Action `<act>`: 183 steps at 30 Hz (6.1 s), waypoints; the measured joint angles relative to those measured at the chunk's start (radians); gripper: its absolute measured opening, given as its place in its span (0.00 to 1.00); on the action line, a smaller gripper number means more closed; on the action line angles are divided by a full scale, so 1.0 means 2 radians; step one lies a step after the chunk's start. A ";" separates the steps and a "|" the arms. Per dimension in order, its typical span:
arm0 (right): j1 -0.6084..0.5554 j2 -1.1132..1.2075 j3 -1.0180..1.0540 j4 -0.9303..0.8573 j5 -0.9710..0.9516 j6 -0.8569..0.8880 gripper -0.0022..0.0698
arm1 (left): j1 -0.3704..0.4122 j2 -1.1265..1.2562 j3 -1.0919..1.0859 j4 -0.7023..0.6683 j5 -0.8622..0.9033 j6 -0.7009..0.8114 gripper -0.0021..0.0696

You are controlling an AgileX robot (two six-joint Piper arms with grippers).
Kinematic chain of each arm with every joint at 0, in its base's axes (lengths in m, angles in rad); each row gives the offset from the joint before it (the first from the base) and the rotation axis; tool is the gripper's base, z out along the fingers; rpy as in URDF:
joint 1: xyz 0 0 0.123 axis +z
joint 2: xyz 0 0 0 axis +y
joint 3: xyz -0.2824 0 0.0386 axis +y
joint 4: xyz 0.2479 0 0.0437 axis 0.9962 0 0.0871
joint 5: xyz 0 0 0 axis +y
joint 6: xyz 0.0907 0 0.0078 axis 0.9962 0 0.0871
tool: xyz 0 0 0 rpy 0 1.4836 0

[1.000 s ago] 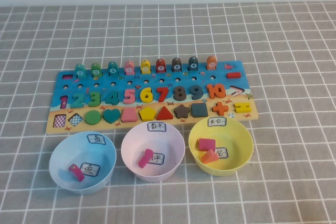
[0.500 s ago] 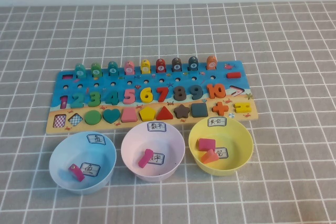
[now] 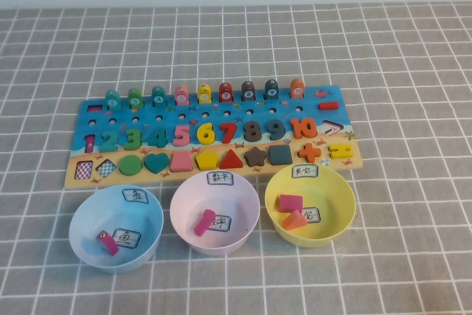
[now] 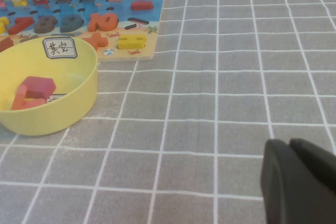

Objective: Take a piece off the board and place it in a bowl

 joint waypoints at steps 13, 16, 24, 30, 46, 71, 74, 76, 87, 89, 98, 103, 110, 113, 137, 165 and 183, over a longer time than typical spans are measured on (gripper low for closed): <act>0.000 0.000 0.000 0.136 -0.048 0.000 0.01 | 0.000 0.000 0.000 0.000 0.000 0.000 0.03; 0.000 0.000 0.000 0.183 -0.089 0.000 0.01 | 0.000 0.000 0.000 0.000 0.000 0.000 0.03; 0.000 0.000 0.000 0.255 -0.147 0.000 0.01 | 0.000 0.000 0.000 0.000 0.000 0.000 0.03; 0.000 0.004 -0.006 0.309 -0.096 0.000 0.01 | 0.000 0.000 0.000 0.000 0.000 0.000 0.03; 0.000 0.392 -0.266 0.168 0.211 0.000 0.01 | 0.000 0.000 0.000 0.000 0.000 0.000 0.03; 0.147 0.796 -0.616 -0.028 0.315 0.111 0.01 | 0.000 0.000 0.000 0.000 0.000 0.000 0.03; 0.150 0.839 -0.674 -0.032 0.332 0.128 0.01 | 0.000 0.000 0.000 0.000 0.000 0.000 0.03; 0.150 0.870 -0.713 -0.039 0.349 0.138 0.03 | 0.000 0.000 0.000 0.000 0.000 0.000 0.03; 0.150 1.020 -0.875 -0.062 0.413 0.174 0.39 | 0.000 0.000 0.000 0.000 0.000 0.000 0.03; 0.150 1.036 -0.893 -0.074 0.414 0.188 0.44 | 0.000 0.000 0.000 0.000 0.000 0.000 0.03; 0.134 1.072 -0.924 -0.090 0.416 0.205 0.48 | 0.000 0.000 0.000 0.000 0.000 0.000 0.03; 0.129 1.084 -0.925 -0.096 0.417 0.205 0.48 | 0.000 0.000 0.000 0.000 0.000 0.000 0.03; 0.129 1.089 -0.925 -0.095 0.404 0.205 0.48 | 0.000 0.000 0.000 0.000 0.000 0.000 0.03; 0.129 1.091 -0.926 -0.094 0.398 0.205 0.48 | 0.000 0.000 0.000 0.000 0.000 0.000 0.03; 0.129 1.092 -0.926 -0.091 0.364 0.183 0.61 | 0.000 0.000 0.000 0.000 0.000 0.000 0.03; 0.129 1.109 -0.927 -0.102 0.362 0.182 0.58 | 0.000 0.000 0.000 0.000 0.000 0.000 0.03; 0.129 1.109 -0.927 -0.103 0.361 0.182 0.44 | 0.000 0.000 0.000 0.000 0.000 0.000 0.03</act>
